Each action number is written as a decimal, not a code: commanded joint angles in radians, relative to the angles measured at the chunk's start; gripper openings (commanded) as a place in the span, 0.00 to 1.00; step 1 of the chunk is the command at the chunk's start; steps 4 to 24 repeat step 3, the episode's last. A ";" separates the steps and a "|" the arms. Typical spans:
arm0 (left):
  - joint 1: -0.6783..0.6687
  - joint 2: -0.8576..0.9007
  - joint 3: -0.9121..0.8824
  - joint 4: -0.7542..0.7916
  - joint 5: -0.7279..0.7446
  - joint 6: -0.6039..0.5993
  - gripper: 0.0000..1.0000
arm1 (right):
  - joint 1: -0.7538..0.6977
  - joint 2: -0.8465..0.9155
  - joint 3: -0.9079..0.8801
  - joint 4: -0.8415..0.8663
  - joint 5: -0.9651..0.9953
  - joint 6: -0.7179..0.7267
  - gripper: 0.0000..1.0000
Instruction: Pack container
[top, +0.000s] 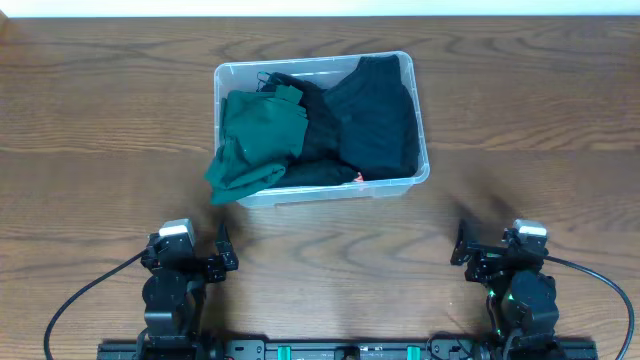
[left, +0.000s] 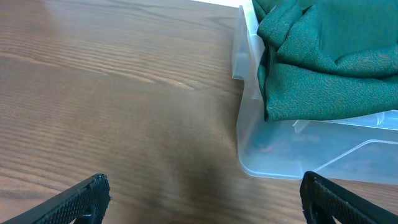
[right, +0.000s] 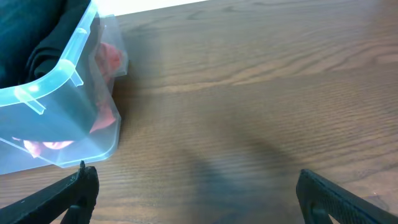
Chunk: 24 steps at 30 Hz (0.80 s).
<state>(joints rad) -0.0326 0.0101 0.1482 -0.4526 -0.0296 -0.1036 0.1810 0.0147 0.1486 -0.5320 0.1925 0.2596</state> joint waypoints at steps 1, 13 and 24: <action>0.006 -0.006 -0.018 -0.002 -0.004 0.006 0.98 | 0.007 -0.009 -0.004 0.003 0.013 0.013 0.99; 0.006 -0.006 -0.018 -0.002 -0.004 0.006 0.98 | 0.007 -0.009 -0.004 0.003 0.013 0.013 0.99; 0.006 -0.006 -0.018 -0.002 -0.004 0.006 0.98 | 0.007 -0.009 -0.004 0.003 0.013 0.013 0.99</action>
